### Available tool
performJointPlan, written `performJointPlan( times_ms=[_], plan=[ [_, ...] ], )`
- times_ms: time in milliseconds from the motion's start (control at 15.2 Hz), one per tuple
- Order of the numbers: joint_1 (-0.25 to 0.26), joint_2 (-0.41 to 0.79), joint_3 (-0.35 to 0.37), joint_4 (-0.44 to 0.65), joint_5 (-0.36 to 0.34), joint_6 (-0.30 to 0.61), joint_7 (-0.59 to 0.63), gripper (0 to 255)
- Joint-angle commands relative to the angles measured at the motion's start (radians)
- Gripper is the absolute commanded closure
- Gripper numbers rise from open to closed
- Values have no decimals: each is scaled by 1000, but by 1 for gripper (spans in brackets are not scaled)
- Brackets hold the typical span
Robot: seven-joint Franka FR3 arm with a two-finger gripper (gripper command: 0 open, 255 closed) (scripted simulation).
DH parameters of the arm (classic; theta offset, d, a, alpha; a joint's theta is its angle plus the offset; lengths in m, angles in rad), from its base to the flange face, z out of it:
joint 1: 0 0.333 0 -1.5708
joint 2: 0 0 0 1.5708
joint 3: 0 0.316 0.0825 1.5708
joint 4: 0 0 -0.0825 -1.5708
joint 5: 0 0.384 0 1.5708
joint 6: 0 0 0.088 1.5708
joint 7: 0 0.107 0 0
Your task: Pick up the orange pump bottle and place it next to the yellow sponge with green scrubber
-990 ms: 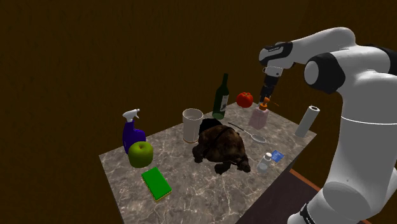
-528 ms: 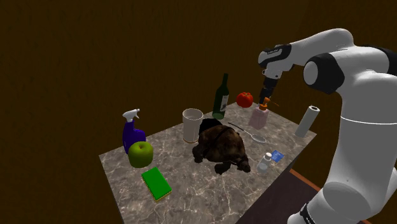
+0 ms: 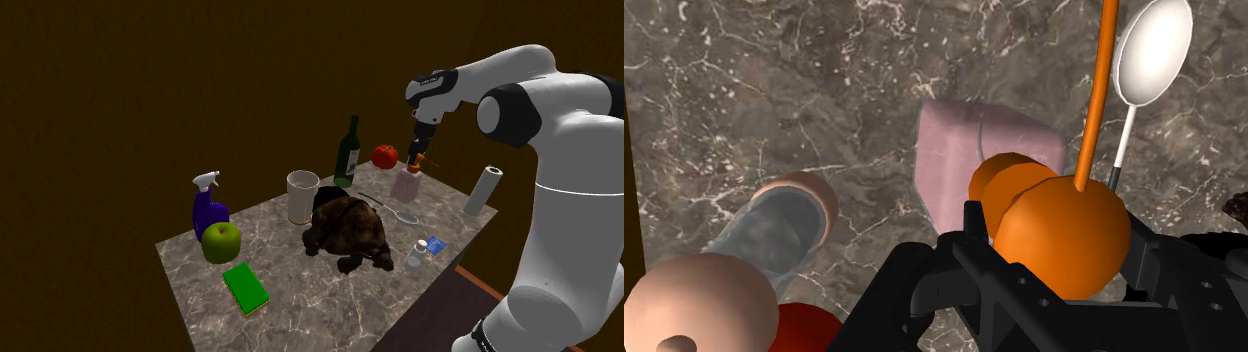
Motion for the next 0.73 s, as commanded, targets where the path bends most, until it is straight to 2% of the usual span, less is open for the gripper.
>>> performJointPlan(
  times_ms=[0,198,660],
  plan=[
    [0,1,0,0,0,0,0,255],
    [0,0,0,0,0,0,0,255],
    [-1,-22,-8,65,-16,-83,14,255]
  ],
)
